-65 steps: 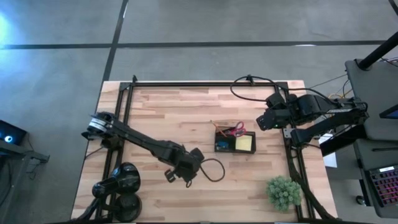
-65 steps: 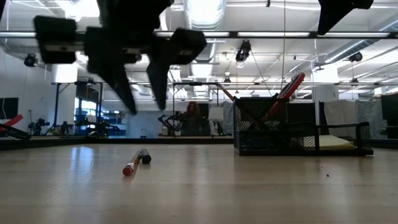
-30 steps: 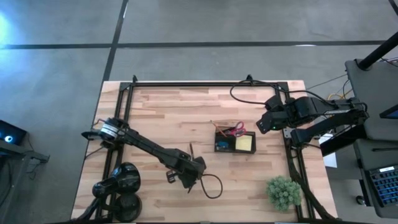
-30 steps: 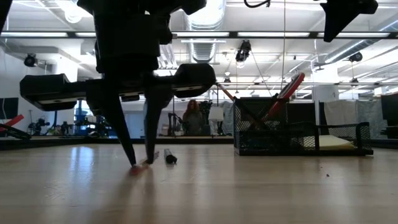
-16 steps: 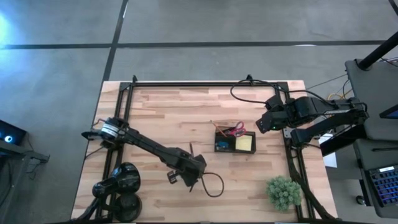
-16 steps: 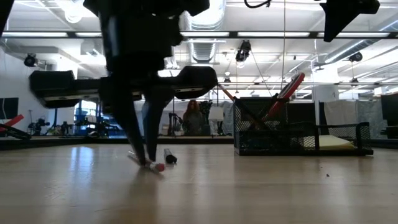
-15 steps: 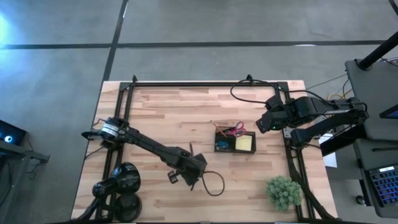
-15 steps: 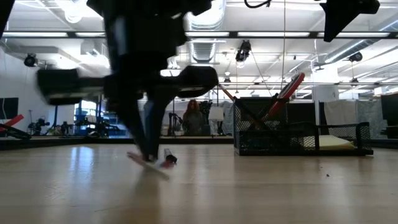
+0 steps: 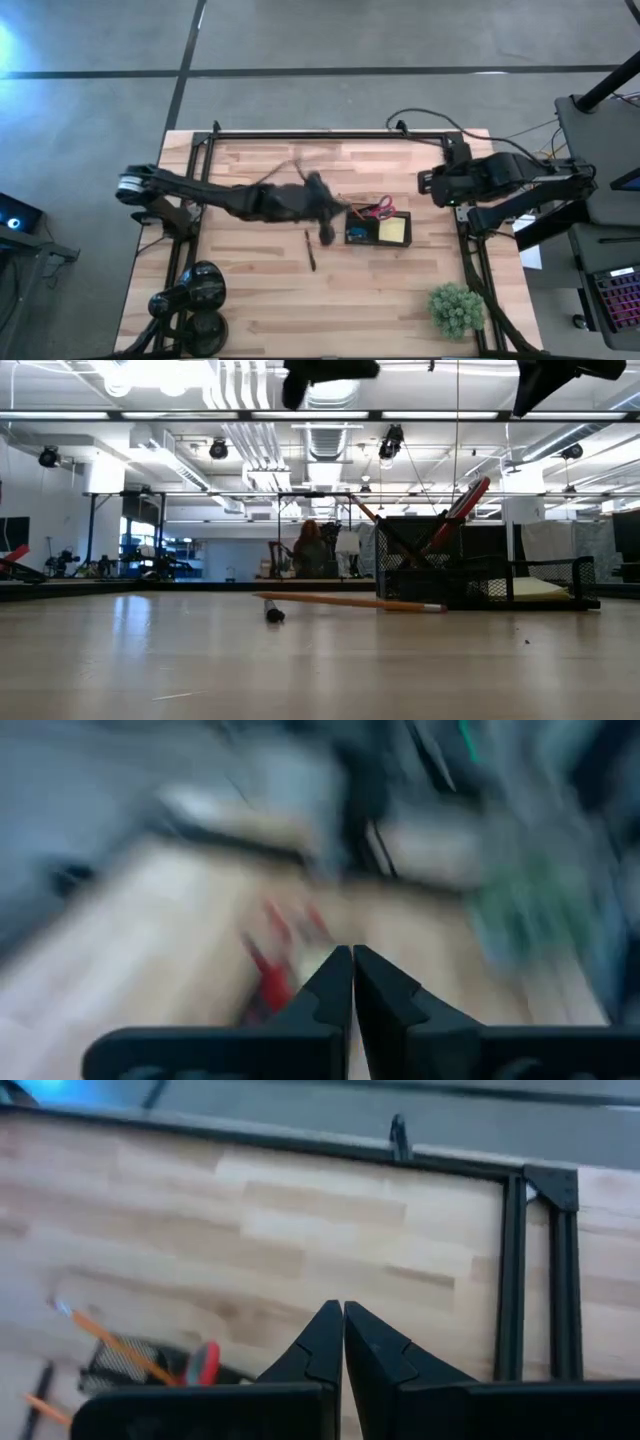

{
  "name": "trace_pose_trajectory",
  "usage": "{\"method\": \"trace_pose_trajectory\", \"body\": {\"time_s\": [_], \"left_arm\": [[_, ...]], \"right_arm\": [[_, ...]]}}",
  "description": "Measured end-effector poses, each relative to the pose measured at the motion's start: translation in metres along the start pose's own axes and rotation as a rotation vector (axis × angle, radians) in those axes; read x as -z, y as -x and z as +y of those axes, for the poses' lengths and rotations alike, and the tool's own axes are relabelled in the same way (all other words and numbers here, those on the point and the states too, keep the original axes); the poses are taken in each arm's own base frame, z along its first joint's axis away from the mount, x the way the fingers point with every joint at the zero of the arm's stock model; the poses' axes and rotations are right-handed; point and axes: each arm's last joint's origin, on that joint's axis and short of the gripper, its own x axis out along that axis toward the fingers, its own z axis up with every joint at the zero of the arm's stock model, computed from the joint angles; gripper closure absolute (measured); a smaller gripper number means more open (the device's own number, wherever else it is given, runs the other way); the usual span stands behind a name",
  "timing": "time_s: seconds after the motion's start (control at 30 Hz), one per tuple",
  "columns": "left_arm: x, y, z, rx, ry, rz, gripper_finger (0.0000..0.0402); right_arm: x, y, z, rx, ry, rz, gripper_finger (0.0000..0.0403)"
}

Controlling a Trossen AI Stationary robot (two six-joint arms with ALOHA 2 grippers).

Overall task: Pick and place office supplies into organizer
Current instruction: Put the pencil into the desk organizer

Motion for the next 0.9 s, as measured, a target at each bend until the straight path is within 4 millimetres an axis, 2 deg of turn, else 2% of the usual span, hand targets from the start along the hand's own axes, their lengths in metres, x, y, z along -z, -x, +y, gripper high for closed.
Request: {"method": "trace_pose_trajectory", "body": {"time_s": [0.07, 0.13, 0.23, 0.4, 0.53, 0.7, 0.8, 0.9], "left_arm": [[-0.006, 0.008, 0.009, -0.082, 0.055, -0.159, 0.04], [-0.004, 0.014, 0.016, -0.086, 0.031, -0.165, 0.04], [0.012, 0.013, 0.022, -0.018, -0.03, 0.018, 0.0401], [0.051, -0.012, 0.018, 0.035, -0.353, 0.411, 0.0401], [0.058, -0.038, 0.01, 0.06, -0.477, 0.653, 0.0381], [0.067, -0.063, 0.006, 0.057, -0.543, 0.964, 0.0325], [0.07, -0.07, 0.005, 0.084, -0.605, 1.037, 0.0294], [0.071, -0.075, 0.003, 0.132, -0.561, 1.039, 0.0271]], "right_arm": [[-0.002, 0.003, -0.005, -0.013, -0.025, -0.031, 0.0394], [-0.004, 0.005, -0.009, -0.026, -0.021, -0.037, 0.0394], [-0.005, 0.009, -0.016, -0.044, -0.01, -0.041, 0.0394], [-0.007, 0.011, -0.022, -0.058, -0.002, -0.052, 0.0394], [-0.007, 0.011, -0.023, -0.059, 0.007, -0.053, 0.0394], [-0.006, 0.011, -0.021, -0.056, 0.011, -0.051, 0.0394], [-0.006, 0.01, -0.019, -0.051, 0.02, -0.042, 0.0394], [-0.005, 0.009, -0.018, -0.048, 0.034, -0.032, 0.0394]]}}
